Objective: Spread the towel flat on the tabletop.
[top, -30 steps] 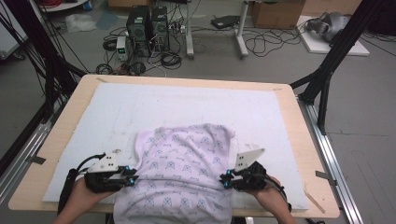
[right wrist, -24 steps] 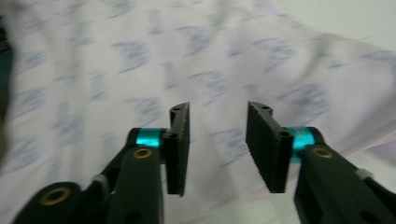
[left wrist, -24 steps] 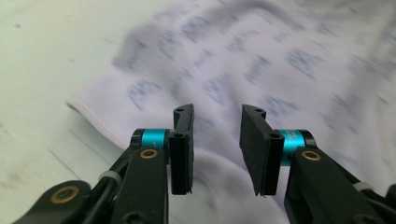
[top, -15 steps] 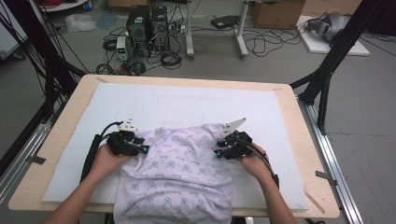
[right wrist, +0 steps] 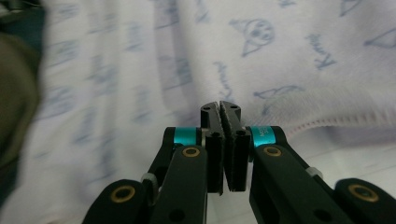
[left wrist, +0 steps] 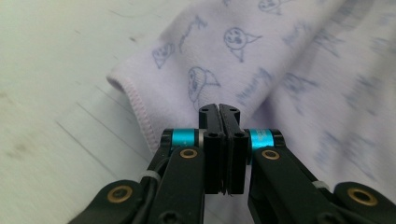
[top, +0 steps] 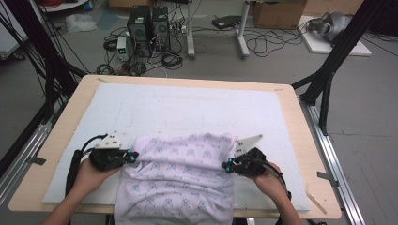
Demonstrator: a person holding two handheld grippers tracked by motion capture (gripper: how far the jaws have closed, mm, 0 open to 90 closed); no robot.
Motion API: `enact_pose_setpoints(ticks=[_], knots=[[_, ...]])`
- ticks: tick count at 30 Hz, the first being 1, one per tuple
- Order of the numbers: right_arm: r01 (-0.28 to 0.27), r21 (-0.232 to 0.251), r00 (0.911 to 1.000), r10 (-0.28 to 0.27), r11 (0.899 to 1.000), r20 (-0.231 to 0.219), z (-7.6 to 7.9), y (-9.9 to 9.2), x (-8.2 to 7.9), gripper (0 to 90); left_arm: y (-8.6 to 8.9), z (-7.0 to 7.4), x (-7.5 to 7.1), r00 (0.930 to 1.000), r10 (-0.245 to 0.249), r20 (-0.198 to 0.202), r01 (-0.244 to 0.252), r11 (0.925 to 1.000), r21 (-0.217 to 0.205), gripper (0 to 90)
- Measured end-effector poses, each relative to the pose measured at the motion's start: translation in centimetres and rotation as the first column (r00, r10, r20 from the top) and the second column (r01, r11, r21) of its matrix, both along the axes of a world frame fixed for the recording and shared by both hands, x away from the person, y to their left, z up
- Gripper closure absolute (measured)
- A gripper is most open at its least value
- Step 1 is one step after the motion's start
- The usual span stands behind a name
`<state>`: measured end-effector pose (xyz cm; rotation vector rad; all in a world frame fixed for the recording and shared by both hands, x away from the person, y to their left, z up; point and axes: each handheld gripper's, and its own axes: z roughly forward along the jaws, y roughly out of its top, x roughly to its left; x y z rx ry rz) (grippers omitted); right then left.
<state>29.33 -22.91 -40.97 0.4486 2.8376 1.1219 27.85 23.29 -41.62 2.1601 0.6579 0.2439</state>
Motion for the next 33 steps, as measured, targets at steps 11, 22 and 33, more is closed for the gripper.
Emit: enact_pose_setpoints(ticks=[11,22,33], knots=[[0.059,0.03,0.9967,-0.061,0.998,0.054,3.1,0.8,1.1,58.2,-1.0,2.0,2.1,0.9982,0.027,0.055,-0.027,0.9996,0.0,55.9],[0.097,-0.106,0.995,-0.099,0.99,-0.013,-0.5,2.6,6.9,75.3,-3.4,-1.6,7.7,0.9964,0.057,-0.062,-0.051,0.9944,0.092,74.0],[0.11,0.02,0.9914,-0.111,0.994,0.07,3.9,0.2,4.6,80.6,-0.3,3.3,3.6,0.9923,0.1,0.073,-0.097,0.9944,-0.041,88.2]])
